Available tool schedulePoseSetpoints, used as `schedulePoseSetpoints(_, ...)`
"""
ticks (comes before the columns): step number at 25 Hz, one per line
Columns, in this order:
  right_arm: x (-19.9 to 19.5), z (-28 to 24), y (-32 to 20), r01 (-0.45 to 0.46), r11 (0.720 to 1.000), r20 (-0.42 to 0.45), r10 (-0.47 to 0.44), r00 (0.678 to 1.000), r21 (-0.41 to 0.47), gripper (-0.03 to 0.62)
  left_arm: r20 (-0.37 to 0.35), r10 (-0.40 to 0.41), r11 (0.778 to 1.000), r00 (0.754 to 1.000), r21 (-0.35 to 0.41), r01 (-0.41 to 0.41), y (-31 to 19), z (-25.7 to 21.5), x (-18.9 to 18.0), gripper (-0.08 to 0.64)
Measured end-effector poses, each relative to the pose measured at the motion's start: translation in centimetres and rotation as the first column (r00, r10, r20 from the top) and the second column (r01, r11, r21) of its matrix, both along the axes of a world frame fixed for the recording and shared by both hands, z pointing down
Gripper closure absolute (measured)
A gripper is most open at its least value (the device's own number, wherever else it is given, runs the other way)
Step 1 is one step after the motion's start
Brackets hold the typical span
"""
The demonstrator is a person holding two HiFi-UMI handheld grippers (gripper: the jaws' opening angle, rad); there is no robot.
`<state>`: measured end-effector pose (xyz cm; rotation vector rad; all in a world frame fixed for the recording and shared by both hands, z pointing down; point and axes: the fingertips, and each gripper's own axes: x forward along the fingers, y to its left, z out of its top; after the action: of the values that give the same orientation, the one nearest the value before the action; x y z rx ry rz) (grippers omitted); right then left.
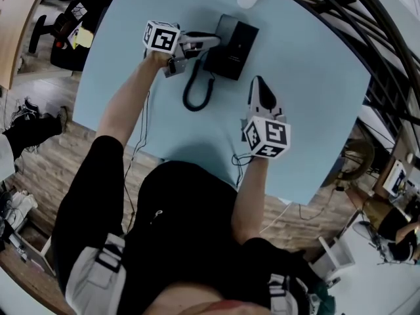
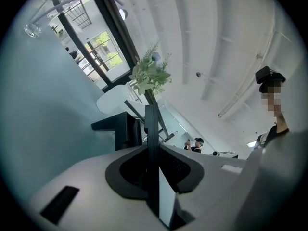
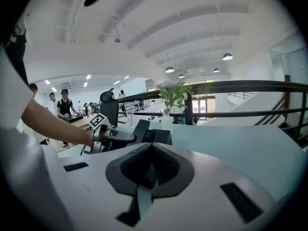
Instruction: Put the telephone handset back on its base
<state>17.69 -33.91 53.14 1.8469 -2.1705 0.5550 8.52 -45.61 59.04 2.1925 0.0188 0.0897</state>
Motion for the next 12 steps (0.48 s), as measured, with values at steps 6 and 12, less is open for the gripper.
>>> schedulePoseSetpoints(6, 0.3, 0.8, 0.0, -0.002, 1.000, 0.009, 0.002, 1.000, -0.017, 0.600, -0.015, 0.015, 1.000, 1.000, -0.021, -0.016, -0.6, 0.7, 0.7, 0.491)
schedulePoseSetpoints(12, 0.6, 1.4, 0.1, -0.010, 1.000, 0.021, 0.010, 1.000, -0.024, 0.600, -0.006, 0.013, 1.000, 1.000, -0.016, -0.014, -0.2, 2.2, 0.7, 0.486)
